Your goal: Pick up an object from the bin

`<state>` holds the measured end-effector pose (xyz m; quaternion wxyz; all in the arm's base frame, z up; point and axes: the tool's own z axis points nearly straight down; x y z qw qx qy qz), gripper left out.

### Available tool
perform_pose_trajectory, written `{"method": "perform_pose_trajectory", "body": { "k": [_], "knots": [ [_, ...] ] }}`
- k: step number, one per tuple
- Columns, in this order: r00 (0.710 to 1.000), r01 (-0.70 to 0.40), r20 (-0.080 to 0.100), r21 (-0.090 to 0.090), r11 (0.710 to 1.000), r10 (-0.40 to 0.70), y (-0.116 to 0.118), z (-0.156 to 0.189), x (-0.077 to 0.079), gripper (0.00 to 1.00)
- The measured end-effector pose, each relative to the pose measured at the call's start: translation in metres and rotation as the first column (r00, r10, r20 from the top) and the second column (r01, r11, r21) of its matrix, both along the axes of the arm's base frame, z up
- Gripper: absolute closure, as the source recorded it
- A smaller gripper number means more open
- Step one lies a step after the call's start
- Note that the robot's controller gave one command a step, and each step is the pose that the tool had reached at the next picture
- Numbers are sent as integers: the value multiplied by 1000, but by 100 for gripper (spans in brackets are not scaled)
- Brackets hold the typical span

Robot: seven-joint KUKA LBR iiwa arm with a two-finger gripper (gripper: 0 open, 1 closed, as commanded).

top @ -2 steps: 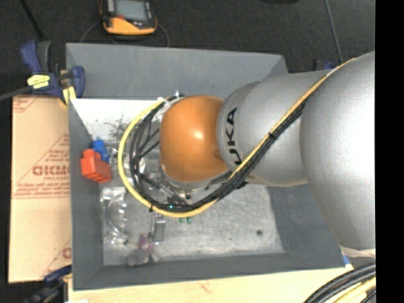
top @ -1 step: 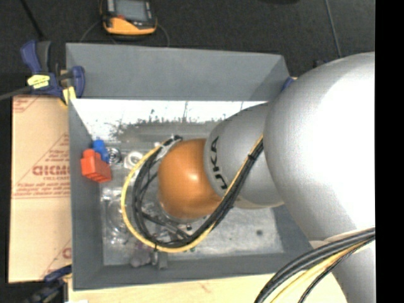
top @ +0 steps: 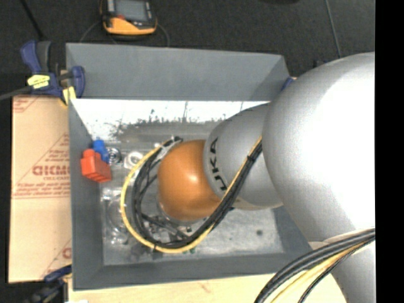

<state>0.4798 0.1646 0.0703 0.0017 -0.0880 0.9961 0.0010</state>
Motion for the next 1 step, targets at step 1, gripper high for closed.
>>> {"method": "perform_pose_trajectory", "body": {
  "k": [1],
  "knots": [
    [1000, 22, 7, 0, 1000, -22, 0, 115, 9, 100]
  ]
}}
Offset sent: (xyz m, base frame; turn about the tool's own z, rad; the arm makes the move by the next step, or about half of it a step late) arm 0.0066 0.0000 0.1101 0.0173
